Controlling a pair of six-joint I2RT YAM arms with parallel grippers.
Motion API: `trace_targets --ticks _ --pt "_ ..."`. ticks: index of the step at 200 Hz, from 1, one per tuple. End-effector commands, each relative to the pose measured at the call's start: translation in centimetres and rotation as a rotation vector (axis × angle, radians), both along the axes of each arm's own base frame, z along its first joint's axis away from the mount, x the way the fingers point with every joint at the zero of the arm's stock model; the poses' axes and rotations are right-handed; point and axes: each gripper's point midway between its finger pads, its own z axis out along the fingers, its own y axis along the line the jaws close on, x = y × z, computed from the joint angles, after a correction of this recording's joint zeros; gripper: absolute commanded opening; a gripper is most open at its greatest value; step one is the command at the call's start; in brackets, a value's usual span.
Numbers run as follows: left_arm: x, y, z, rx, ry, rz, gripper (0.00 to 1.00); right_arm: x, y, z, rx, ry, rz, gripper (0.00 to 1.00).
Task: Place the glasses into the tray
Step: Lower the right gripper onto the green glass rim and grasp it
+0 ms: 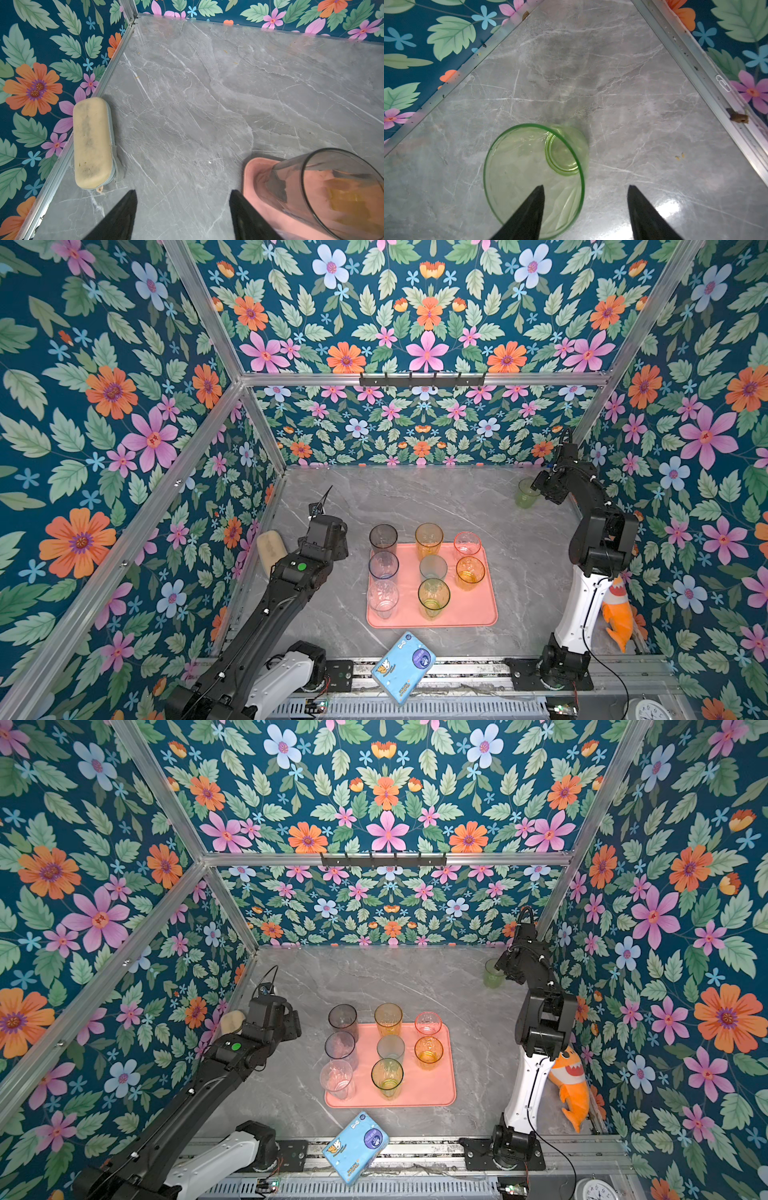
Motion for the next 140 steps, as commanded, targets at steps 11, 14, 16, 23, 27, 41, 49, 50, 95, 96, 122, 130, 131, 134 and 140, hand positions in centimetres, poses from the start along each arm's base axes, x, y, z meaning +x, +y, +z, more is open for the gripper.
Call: trace_targets --ticks 11,14,16,23,27,41,49,50,95,96,122,130,131,134,140 --pt "0.1 0.0 0.0 -0.004 -0.004 0.007 0.73 -0.1 0.1 -0.6 0.020 0.020 -0.014 0.64" --pt "0.1 0.0 0.0 -0.005 -0.004 0.008 0.73 -0.1 0.1 -0.6 0.020 0.021 -0.015 0.63" --pt "0.1 0.0 0.0 -0.005 -0.004 0.007 0.73 0.0 0.1 -0.6 0.020 0.019 -0.015 0.63" --pt "0.1 0.0 0.1 -0.005 -0.005 0.007 0.73 0.0 0.2 -0.8 0.024 0.023 -0.015 0.63" --pt "0.1 0.0 0.1 -0.005 -0.005 0.007 0.73 0.0 0.2 -0.9 0.026 0.024 -0.017 0.63" --pt "0.2 -0.1 0.0 -0.007 -0.004 0.006 0.73 0.0 0.2 -1.1 0.032 0.028 -0.018 0.61" --pt "0.2 -0.1 0.0 -0.007 -0.002 0.005 0.73 0.1 0.3 -1.1 0.036 0.027 -0.018 0.61" --pt "0.2 -0.1 0.0 -0.007 -0.002 0.004 0.73 0.1 0.3 -1.1 0.037 0.027 -0.018 0.61" --pt "0.3 -0.2 -0.1 -0.011 0.001 -0.001 0.73 0.2 0.5 -1.7 0.053 0.031 -0.014 0.52" --pt "0.3 -0.2 -0.1 -0.011 0.000 -0.001 0.73 0.2 0.5 -1.7 0.053 0.031 -0.014 0.52" --pt "0.3 -0.2 0.0 -0.010 -0.002 0.000 0.73 0.3 0.5 -2.1 0.051 0.041 -0.009 0.45" --pt "0.3 -0.2 0.0 -0.010 -0.003 0.000 0.73 0.3 0.6 -2.2 0.054 0.044 -0.007 0.43" --pt "0.3 -0.2 0.0 -0.010 -0.002 0.000 0.73 0.3 0.6 -2.3 0.056 0.046 -0.006 0.43" --pt "0.3 -0.2 0.0 -0.009 -0.002 0.000 0.73 0.3 0.6 -2.3 0.060 0.046 -0.005 0.42" --pt "0.3 -0.2 -0.1 -0.010 0.000 -0.001 0.73 0.3 0.7 -2.4 0.064 0.046 -0.002 0.40"
